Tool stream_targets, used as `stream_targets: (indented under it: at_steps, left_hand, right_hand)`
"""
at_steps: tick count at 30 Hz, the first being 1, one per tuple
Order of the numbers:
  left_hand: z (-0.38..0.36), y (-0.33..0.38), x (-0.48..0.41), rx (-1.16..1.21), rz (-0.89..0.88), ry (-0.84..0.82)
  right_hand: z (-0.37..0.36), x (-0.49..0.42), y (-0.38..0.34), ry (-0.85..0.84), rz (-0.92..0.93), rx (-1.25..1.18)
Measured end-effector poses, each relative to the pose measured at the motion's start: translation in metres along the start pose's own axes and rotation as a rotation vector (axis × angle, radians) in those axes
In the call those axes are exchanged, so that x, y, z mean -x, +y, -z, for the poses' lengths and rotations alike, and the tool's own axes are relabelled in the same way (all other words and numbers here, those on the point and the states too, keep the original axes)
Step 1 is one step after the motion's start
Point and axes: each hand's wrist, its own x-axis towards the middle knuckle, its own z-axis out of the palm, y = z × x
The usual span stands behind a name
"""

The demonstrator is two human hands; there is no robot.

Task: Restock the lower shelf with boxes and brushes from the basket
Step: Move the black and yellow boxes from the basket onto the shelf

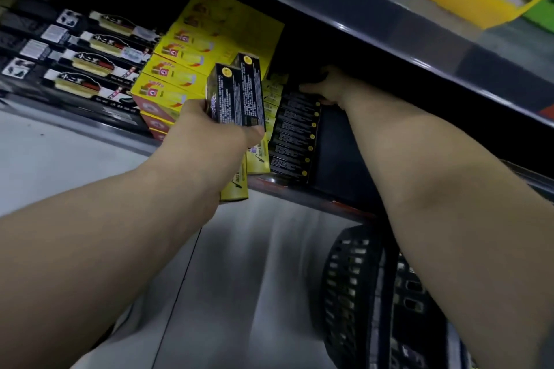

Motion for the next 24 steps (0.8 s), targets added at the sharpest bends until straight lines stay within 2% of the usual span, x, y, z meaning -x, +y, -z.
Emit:
stream_targets:
  at_steps: [3, 6, 11, 18, 21, 24]
  left_hand:
    - [-0.002, -0.001, 0.0, -0.004, -0.018, -0.003]
    - [-0.005, -0.001, 0.001, -0.029, -0.017, -0.001]
    - [-0.007, -0.004, 0.001, -0.046, -0.019, 0.021]
    - [-0.011, -0.002, 0.004, -0.019, -0.046, -0.002]
    - [-0.011, -0.001, 0.005, -0.013, -0.068, -0.012]
    - [-0.013, 0.001, 0.01, -0.028, -0.066, -0.028]
  right_hand:
    - [-0.001, -0.009, 0.004, -0.03, 0.054, 0.284]
    - [-0.007, -0.019, 0.009, -0.078, 0.1, 0.433]
    - [-0.013, -0.017, 0.016, -0.189, 0.043, 0.526]
    - [0.0, 0.012, -0.003, -0.246, 0.131, 0.703]
    - [0.017, 0.043, -0.028, -0.273, 0.235, 0.623]
    - [0.035, 0.1, -0.046, -0.3, 0.475, 0.328]
